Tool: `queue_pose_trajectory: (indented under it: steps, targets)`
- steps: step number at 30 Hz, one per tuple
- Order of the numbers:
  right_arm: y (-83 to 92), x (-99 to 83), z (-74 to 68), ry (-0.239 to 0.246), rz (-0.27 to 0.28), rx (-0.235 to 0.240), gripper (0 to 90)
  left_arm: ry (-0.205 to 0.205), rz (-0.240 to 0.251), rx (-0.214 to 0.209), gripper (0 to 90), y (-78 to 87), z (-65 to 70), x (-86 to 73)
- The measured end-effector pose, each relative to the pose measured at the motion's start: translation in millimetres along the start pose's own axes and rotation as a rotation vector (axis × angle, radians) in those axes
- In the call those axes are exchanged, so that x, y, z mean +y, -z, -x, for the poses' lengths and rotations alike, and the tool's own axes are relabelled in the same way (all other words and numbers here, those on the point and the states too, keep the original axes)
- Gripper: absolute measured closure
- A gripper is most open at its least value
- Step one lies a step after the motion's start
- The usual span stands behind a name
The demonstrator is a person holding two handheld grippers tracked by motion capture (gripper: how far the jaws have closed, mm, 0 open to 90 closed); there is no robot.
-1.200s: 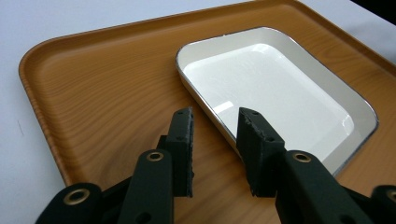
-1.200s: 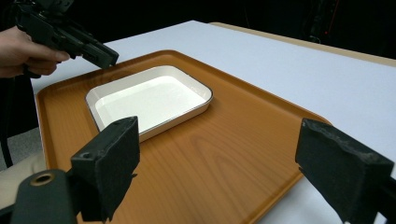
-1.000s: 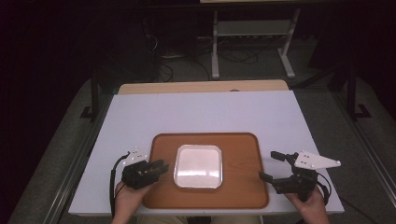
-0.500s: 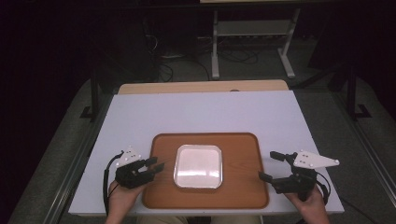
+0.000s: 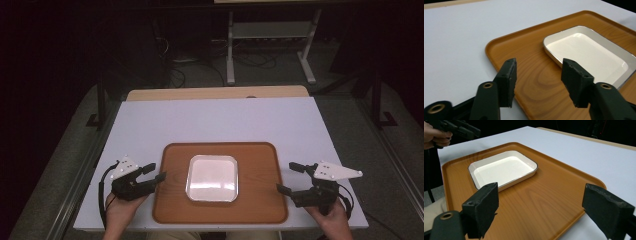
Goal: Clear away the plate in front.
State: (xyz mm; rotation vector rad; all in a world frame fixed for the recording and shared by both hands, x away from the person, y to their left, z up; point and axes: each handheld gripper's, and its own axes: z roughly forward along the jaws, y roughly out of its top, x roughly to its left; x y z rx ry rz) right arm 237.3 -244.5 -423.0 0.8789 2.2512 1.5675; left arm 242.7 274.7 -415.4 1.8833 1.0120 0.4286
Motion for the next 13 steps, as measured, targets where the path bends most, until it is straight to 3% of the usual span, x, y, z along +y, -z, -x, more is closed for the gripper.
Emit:
queue_pose_trajectory:
  steps: [7,13]
  targets:
    - [-0.3,-0.2,0.0,-0.002,-0.004,-0.001,13.1,-0.017,0.023,0.022,36.4,2.9,-5.1,-1.4]
    - [-0.5,-0.2,0.1,-0.002,-0.006,0.000,13.1,-0.036,0.010,0.023,34.2,0.2,-7.6,-4.0]
